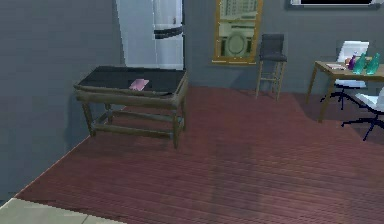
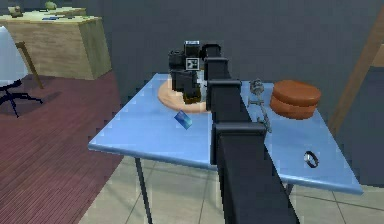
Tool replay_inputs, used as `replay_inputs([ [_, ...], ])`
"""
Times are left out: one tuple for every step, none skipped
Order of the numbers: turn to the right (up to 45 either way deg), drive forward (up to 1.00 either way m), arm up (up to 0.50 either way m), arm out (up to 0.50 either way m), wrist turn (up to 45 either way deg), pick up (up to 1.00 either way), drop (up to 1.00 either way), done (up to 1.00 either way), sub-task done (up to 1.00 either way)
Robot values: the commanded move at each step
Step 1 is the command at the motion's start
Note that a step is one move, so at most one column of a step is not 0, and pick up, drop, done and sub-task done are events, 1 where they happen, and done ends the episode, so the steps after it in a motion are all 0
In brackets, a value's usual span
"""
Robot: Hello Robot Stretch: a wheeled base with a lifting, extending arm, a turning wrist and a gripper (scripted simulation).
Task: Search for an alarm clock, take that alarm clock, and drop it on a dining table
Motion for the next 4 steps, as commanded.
replay_inputs([
  [0.0,0.0,0.0,0.0,-45.0,0.0,0.0,0.0,0.0],
  [0.0,0.0,0.0,0.0,-45.0,0.0,0.0,0.0,0.0],
  [0.0,0.0,0.0,0.0,-45.0,0.0,0.0,0.0,0.0],
  [0.0,0.0,0.0,0.0,-18.0,0.0,0.0,0.0,0.0],
])
